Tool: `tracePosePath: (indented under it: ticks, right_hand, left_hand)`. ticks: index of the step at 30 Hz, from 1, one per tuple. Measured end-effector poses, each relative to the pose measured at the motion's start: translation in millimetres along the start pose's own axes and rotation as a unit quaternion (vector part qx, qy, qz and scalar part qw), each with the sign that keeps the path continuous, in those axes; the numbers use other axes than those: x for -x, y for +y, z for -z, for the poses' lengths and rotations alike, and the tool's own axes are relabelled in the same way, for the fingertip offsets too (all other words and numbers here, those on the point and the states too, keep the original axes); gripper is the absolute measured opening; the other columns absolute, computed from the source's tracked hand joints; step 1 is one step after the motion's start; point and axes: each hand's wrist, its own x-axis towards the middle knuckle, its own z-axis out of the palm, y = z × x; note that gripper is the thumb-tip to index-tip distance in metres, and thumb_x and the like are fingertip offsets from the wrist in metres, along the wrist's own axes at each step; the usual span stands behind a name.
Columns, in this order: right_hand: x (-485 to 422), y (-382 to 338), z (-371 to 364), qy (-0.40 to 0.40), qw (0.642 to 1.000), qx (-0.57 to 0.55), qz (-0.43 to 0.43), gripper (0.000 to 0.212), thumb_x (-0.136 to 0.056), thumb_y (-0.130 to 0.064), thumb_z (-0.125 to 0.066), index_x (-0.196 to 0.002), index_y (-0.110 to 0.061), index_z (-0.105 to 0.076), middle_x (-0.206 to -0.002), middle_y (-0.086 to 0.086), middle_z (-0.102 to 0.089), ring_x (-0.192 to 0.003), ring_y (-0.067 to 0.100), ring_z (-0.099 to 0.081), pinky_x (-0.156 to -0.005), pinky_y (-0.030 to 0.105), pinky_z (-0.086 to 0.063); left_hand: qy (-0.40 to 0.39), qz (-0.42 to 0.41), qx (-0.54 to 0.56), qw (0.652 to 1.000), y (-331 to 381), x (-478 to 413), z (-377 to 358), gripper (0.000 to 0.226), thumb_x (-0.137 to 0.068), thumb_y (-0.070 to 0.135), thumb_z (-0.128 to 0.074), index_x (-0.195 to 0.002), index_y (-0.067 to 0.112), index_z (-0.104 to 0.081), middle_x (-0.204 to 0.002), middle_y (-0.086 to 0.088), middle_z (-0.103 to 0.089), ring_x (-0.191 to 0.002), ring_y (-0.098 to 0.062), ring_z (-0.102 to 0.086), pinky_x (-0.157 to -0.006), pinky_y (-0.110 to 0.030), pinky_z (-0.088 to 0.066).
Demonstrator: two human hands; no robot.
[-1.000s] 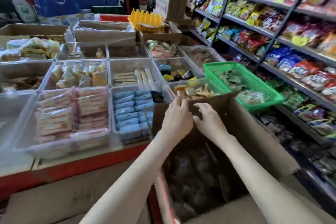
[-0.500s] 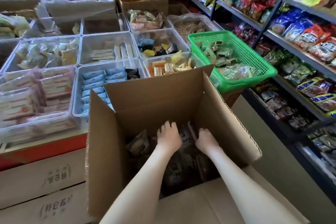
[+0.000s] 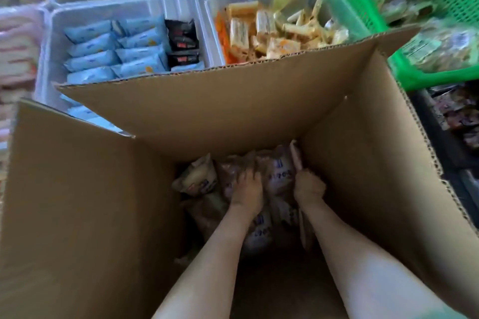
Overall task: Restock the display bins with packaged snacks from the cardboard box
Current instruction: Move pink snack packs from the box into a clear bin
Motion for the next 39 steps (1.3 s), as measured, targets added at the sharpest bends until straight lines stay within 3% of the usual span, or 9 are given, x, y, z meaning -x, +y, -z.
tracePosePath:
  ticks: [14, 19, 23, 25, 26, 29, 33, 36, 39]
  right_hand:
    - [5, -7, 11, 0.014, 0.997, 0.039, 0.063, 0.033, -0.099, -0.007, -0.034, -0.127, -0.008, -0.051, -0.121, 0.011, -0.060, -0.109, 0.024, -0.059, -0.080, 0.032, -0.050]
    - [42, -17, 58, 0.007, 0.994, -0.055, 0.098, 0.059, -0.091, -0.009, -0.053, -0.144, -0.004, -0.028, -0.144, 0.020, -0.038, -0.108, 0.030, -0.059, -0.084, 0.037, -0.051]
    - [87, -14, 112, -0.025, 0.963, -0.238, 0.125, 0.028, -0.071, -0.016, -0.067, -0.098, -0.010, -0.066, -0.102, 0.011, -0.066, -0.090, 0.025, -0.062, -0.076, 0.033, -0.054]
    - [117, -10, 133, 0.009, 0.939, -0.310, 0.146, 0.005, -0.078, -0.013, -0.060, -0.078, -0.011, -0.065, -0.085, 0.008, -0.067, -0.081, 0.023, -0.060, -0.069, 0.029, -0.048]
    - [133, -8, 143, 0.027, 0.924, -0.349, 0.155, 0.011, -0.081, -0.012, -0.057, -0.071, -0.014, -0.062, -0.077, 0.004, -0.065, -0.076, 0.021, -0.058, -0.065, 0.027, -0.045]
    - [184, -4, 167, 0.071, 0.856, -0.464, 0.216, 0.020, -0.086, -0.010, -0.056, -0.068, -0.016, -0.060, -0.066, -0.003, -0.066, -0.063, 0.013, -0.058, -0.059, 0.024, -0.045]
    - [248, 3, 185, 0.232, 0.777, -0.526, 0.257, 0.005, -0.090, -0.021, -0.059, -0.090, -0.018, -0.063, -0.087, -0.007, -0.063, -0.080, 0.001, -0.055, -0.075, 0.014, -0.040]
    - [281, 0, 184, 0.294, 0.703, -0.611, 0.217, 0.031, -0.090, -0.025, -0.061, -0.119, -0.015, -0.056, -0.111, -0.002, -0.057, -0.101, 0.008, -0.053, -0.091, 0.023, -0.041]
    - [311, -18, 185, 0.197, 0.665, -0.692, 0.200, 0.043, -0.091, -0.035, -0.060, -0.129, -0.018, -0.047, -0.122, 0.003, -0.054, -0.109, 0.017, -0.054, -0.094, 0.037, -0.046]
  left_hand:
    - [-0.066, 0.057, 0.108, 0.990, -12, 0, -12, 0.066, -0.091, 0.011, -0.051, -0.149, 0.014, -0.020, -0.156, -0.012, -0.011, -0.142, -0.033, -0.017, -0.116, -0.046, -0.022]
    - [-0.046, 0.015, 0.109, 0.993, 8, 18, 10, 0.052, -0.099, 0.010, -0.036, -0.149, 0.013, -0.022, -0.150, -0.012, -0.029, -0.134, -0.031, -0.035, -0.108, -0.041, -0.035]
    - [0.001, -0.033, 0.154, 0.988, 19, 43, 41, 0.050, -0.101, 0.028, -0.039, -0.146, 0.011, -0.027, -0.147, -0.013, -0.035, -0.131, -0.028, -0.039, -0.103, -0.035, -0.035]
    - [0.061, -0.067, 0.178, 0.980, 19, 61, 60, 0.042, -0.098, 0.036, -0.044, -0.133, 0.012, -0.040, -0.131, -0.012, -0.050, -0.117, -0.027, -0.051, -0.091, -0.035, -0.042]
    - [0.100, -0.091, 0.188, 0.973, 17, 73, 70, 0.037, -0.098, 0.037, -0.044, -0.126, 0.013, -0.044, -0.122, -0.010, -0.055, -0.109, -0.026, -0.054, -0.085, -0.035, -0.044]
    - [0.181, -0.127, 0.273, 0.936, 14, 118, 97, 0.022, -0.099, 0.036, -0.042, -0.107, 0.017, -0.048, -0.102, -0.003, -0.062, -0.093, -0.022, -0.060, -0.076, -0.035, -0.048]
    - [0.270, -0.120, 0.472, 0.831, 14, 193, 132, 0.028, -0.099, 0.035, -0.046, -0.092, 0.008, -0.049, -0.082, 0.004, -0.061, -0.074, -0.011, -0.059, -0.057, -0.012, -0.044]
    - [0.267, -0.109, 0.613, 0.736, 0, 235, 152, 0.039, -0.094, 0.047, -0.050, -0.082, 0.010, -0.049, -0.082, -0.005, -0.062, -0.078, -0.017, -0.062, -0.070, -0.032, -0.054]
    - [0.268, -0.126, 0.658, 0.692, -32, 270, 170, 0.064, -0.082, 0.071, -0.048, -0.094, 0.008, -0.057, -0.104, -0.022, -0.065, -0.101, -0.036, -0.064, -0.083, -0.055, -0.054]
